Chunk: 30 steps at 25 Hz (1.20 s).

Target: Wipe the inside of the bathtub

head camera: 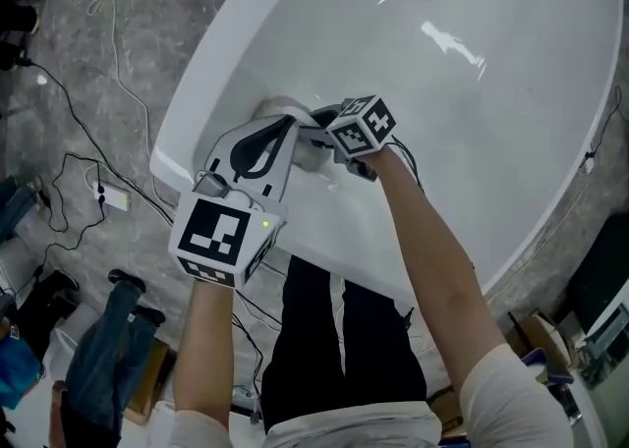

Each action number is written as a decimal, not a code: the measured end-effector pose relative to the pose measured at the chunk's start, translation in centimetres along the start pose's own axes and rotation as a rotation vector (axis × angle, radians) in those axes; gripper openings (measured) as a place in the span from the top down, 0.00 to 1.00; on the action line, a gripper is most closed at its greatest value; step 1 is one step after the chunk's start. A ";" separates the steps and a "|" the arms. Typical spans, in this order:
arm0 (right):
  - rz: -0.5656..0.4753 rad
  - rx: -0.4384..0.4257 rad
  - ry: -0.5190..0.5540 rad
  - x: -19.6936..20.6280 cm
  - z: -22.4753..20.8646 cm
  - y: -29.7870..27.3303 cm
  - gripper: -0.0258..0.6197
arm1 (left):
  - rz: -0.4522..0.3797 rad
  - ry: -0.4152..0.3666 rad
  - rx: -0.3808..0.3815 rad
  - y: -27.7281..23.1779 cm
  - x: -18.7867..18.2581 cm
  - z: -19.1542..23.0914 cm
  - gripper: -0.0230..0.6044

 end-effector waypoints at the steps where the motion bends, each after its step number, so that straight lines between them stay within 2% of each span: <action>1: -0.001 0.005 -0.010 0.2 -0.4 -0.1 0.82 | 0.018 -0.015 0.010 -0.7 0.0 0.5 0.95; 6: 0.003 0.044 -0.038 1.1 -2.8 -0.5 0.82 | 0.078 -0.041 0.053 -3.4 0.2 3.2 0.95; 11: 0.012 0.085 -0.043 2.4 -4.7 -1.2 0.82 | 0.046 -0.025 0.077 -3.4 -0.1 3.8 0.95; 16: -0.010 0.119 -0.100 3.0 -7.3 -2.2 0.82 | -0.002 0.021 0.091 -2.6 -0.4 5.1 0.95; 26: 0.000 0.212 -0.124 5.3 -11.2 -3.2 0.82 | 0.012 0.008 0.086 -2.5 -0.2 5.0 0.95; 30: 0.034 0.298 -0.106 6.4 -13.0 -3.1 0.82 | 0.015 0.018 0.078 -3.0 -0.1 4.7 0.95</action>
Point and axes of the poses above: the fingertips, and each gripper's own axes: y backward along the fingers, z to its left, x out of its underside, the point moved 8 cm from there along y, backward along the fingers, and after that the axes turned 11 degrees about x, right-handed, at the moved point
